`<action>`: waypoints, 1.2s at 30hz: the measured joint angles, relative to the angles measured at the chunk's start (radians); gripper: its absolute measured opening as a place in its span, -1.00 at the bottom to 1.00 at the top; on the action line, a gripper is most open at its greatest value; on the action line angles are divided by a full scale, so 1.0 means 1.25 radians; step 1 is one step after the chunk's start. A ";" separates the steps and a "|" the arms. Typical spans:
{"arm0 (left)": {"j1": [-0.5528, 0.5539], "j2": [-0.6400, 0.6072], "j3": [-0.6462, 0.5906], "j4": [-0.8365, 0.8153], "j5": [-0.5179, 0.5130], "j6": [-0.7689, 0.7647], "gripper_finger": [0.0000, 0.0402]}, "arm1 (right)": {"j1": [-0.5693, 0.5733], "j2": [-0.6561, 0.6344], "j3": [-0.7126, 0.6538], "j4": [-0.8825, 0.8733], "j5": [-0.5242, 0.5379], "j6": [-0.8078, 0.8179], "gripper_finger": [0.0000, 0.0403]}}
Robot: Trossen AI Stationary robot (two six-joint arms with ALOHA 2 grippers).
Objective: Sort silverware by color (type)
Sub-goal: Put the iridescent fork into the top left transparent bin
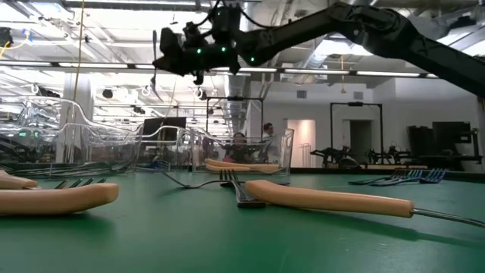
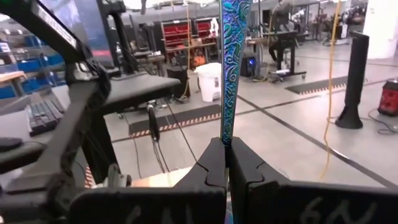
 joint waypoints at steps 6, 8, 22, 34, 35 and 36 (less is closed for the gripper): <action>0.000 0.000 0.000 -0.010 -0.002 -0.004 -0.24 | -0.014 0.049 -0.001 0.035 0.000 -0.004 -0.96; 0.000 0.000 0.000 -0.010 -0.005 -0.006 -0.24 | -0.015 0.053 -0.002 0.027 0.000 -0.004 -0.95; 0.000 0.000 0.000 -0.029 -0.025 -0.009 -0.24 | -0.023 0.118 0.000 0.034 0.004 -0.006 -0.95; 0.000 0.000 0.000 -0.069 -0.047 -0.008 -0.24 | -0.033 0.123 -0.001 -0.012 0.005 -0.013 -0.95; 0.000 0.000 0.000 -0.072 -0.051 -0.009 -0.24 | -0.034 0.123 -0.001 -0.014 0.005 -0.018 -0.95; 0.000 0.000 0.000 -0.072 -0.056 -0.008 -0.24 | -0.034 0.123 -0.001 -0.014 0.006 -0.021 -0.95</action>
